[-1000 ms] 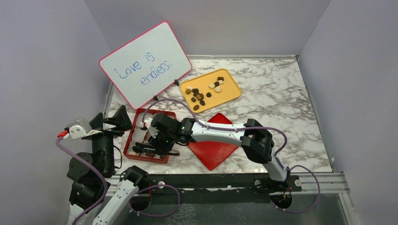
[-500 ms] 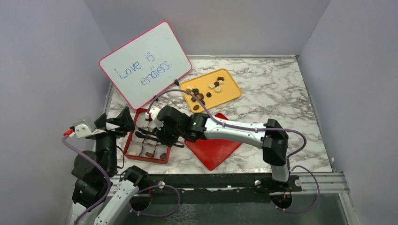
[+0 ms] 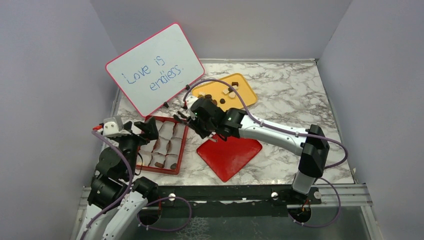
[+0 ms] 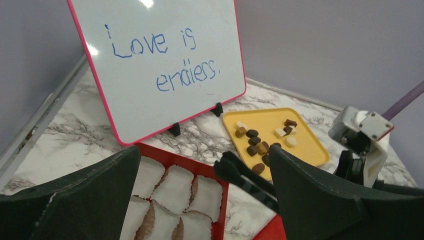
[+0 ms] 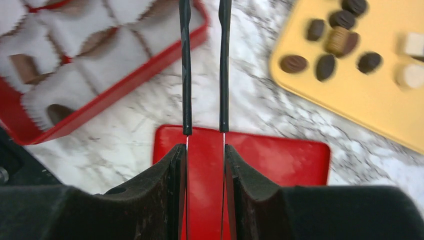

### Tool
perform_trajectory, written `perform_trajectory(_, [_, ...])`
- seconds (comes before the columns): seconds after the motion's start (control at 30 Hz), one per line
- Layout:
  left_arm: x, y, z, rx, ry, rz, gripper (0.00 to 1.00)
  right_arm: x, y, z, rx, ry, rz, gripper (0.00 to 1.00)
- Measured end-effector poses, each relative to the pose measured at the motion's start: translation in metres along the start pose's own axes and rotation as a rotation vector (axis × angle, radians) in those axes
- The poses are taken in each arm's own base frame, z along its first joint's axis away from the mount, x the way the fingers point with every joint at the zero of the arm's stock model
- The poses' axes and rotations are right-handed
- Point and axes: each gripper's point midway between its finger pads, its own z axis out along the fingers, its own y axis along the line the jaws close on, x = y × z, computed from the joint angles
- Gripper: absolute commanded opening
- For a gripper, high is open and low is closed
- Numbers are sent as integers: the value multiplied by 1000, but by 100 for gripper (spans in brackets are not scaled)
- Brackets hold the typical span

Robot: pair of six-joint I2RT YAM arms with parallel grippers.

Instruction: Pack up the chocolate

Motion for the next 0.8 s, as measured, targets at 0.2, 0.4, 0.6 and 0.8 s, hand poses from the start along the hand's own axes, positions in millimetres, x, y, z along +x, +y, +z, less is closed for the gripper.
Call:
perform_trajectory(0.2, [17, -9, 11, 24, 76, 44, 99, 21, -68, -8, 154, 51, 74, 35])
perform_trajectory(0.4, [21, -12, 13, 37, 94, 61, 99, 45, -119, -10, 242, 117, 145, 36])
perform_trajectory(0.6, [18, -10, 10, 43, 78, 60, 99, 54, -139, -7, 276, 145, 170, 36])
perform_trajectory(0.8, [15, -10, 6, 49, 58, 50, 99, 73, -150, 10, 286, 210, 179, 36])
